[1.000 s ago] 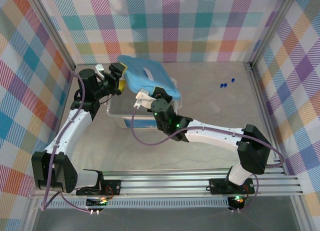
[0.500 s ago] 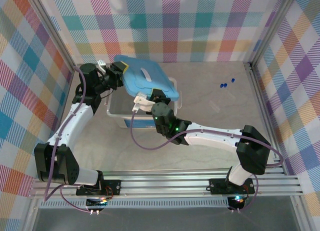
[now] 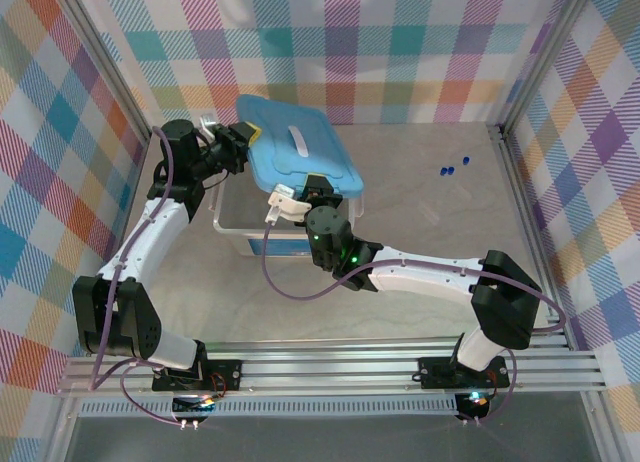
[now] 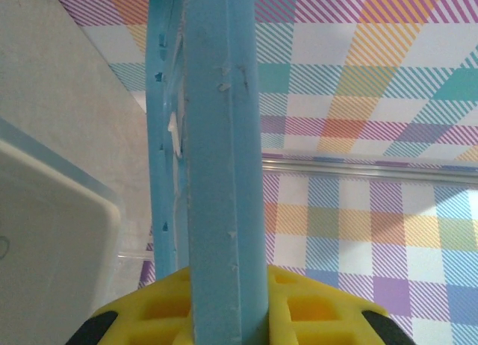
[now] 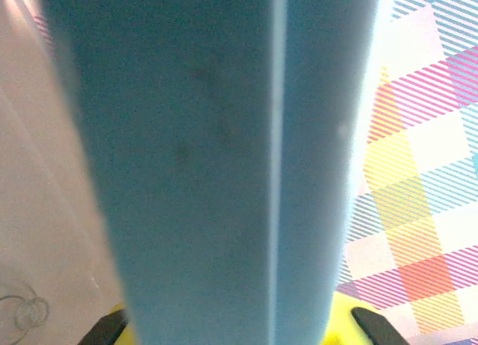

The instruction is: Organize the chemistry lab equipment

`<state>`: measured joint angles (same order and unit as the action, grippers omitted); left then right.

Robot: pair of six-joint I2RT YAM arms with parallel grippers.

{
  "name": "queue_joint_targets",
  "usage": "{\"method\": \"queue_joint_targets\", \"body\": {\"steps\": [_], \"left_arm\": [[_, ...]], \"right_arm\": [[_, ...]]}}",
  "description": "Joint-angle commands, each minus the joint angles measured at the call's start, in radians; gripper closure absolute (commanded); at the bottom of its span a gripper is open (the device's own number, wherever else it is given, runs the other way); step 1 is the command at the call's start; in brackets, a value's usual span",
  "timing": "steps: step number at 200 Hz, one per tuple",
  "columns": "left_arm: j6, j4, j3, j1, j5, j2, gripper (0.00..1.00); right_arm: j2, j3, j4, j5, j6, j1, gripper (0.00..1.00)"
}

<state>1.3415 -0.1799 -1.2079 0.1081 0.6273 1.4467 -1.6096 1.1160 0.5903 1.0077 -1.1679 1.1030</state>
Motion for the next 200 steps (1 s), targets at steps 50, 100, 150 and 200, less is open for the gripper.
{"method": "queue_joint_targets", "body": {"steps": [50,100,150,200], "left_arm": [[0.173,-0.268,0.001,-0.01,0.048,0.058,1.0],[0.251,-0.358,-0.01,-0.009,0.042,0.08,1.0],[0.296,-0.414,-0.026,-0.016,0.022,0.104,1.0],[0.254,-0.417,-0.027,-0.029,0.005,0.113,1.0]], "right_arm": [[0.041,0.01,0.098,-0.001,0.01,0.012,0.84],[0.054,0.001,0.101,0.004,0.013,0.012,0.64],[0.079,-0.005,0.099,0.021,0.027,0.014,0.4],[0.168,-0.001,-0.054,0.032,0.188,0.024,0.3]]}}
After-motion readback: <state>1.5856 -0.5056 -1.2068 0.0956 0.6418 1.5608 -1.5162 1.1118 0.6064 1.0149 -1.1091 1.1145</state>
